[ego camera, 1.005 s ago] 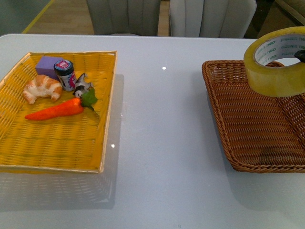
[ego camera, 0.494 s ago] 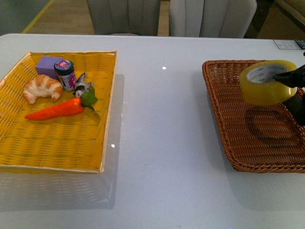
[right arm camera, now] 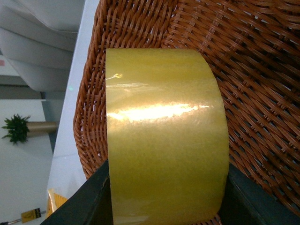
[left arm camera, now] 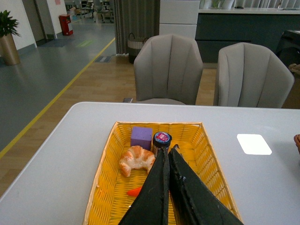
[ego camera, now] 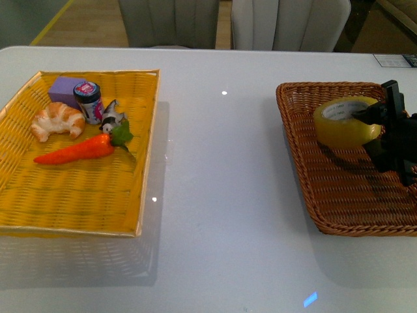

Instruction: Move tape to another basket

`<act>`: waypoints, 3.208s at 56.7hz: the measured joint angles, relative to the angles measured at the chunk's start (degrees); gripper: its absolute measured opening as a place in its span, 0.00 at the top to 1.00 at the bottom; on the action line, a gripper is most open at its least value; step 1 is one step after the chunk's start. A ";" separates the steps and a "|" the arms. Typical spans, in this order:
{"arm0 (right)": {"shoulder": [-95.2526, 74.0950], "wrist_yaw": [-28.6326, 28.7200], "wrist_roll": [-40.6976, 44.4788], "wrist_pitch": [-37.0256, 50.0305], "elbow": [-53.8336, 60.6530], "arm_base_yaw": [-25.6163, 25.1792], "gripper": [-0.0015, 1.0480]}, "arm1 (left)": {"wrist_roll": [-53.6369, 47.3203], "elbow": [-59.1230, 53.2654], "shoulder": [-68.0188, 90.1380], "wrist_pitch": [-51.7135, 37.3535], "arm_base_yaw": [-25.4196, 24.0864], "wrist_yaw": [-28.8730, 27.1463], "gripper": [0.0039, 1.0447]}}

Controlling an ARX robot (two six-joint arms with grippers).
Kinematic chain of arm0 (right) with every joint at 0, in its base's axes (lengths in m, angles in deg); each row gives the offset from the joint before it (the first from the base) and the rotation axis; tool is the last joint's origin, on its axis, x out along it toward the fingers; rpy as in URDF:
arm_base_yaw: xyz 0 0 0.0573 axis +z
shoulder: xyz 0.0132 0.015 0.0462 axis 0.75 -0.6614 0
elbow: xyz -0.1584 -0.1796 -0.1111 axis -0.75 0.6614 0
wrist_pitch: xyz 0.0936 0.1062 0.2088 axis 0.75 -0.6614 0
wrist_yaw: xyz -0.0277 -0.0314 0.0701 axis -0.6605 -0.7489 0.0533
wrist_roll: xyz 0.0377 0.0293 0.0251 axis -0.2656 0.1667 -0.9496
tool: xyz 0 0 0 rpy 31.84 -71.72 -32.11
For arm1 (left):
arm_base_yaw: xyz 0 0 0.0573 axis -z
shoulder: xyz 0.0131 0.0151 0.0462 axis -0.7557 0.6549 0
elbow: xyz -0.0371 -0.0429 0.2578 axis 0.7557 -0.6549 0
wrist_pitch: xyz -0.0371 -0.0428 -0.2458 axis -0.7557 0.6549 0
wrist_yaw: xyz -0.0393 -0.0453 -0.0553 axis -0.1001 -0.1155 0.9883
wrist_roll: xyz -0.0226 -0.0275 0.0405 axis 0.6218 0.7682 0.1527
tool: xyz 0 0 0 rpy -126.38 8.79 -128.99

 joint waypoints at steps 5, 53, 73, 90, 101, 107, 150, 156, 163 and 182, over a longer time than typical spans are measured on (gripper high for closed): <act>0.09 0.00 0.00 -0.26 0.17 0.09 0.34 | 0.00 0.00 -2.16 2.16 0.00 0.00 0.99; 65.72 -5.27 32.28 -3.87 41.24 -0.57 0.23 | -0.02 0.00 -20.26 21.29 -0.02 0.00 0.99; 104.78 -10.05 61.07 -26.95 50.71 4.09 0.84 | -0.02 0.00 -20.33 21.29 -0.02 0.00 0.99; 112.63 -10.05 62.36 -31.98 53.70 4.13 0.98 | -0.02 0.00 -20.33 21.29 -0.02 0.00 0.99; 116.17 -10.16 62.40 -33.03 55.21 4.13 0.98 | -0.02 0.00 -20.33 21.29 -0.02 0.00 0.99; 118.22 -10.08 62.42 -34.32 55.21 4.13 0.98 | -0.02 0.00 -20.33 21.29 -0.02 0.00 0.99; 136.87 -10.08 62.42 -53.46 55.17 4.24 0.98 | -0.02 0.00 -20.35 21.29 -0.02 0.00 0.99; 136.93 -10.08 62.42 -53.48 55.17 4.22 0.98 | -0.02 0.00 -20.35 21.29 -0.02 0.00 0.99; 136.93 -10.08 62.42 -53.51 55.17 4.24 0.98 | -0.02 0.00 -20.35 21.29 -0.02 0.00 0.99; 136.93 -10.08 62.51 -53.51 55.17 4.24 0.39 | -0.02 0.00 -20.35 21.29 -0.02 0.00 0.43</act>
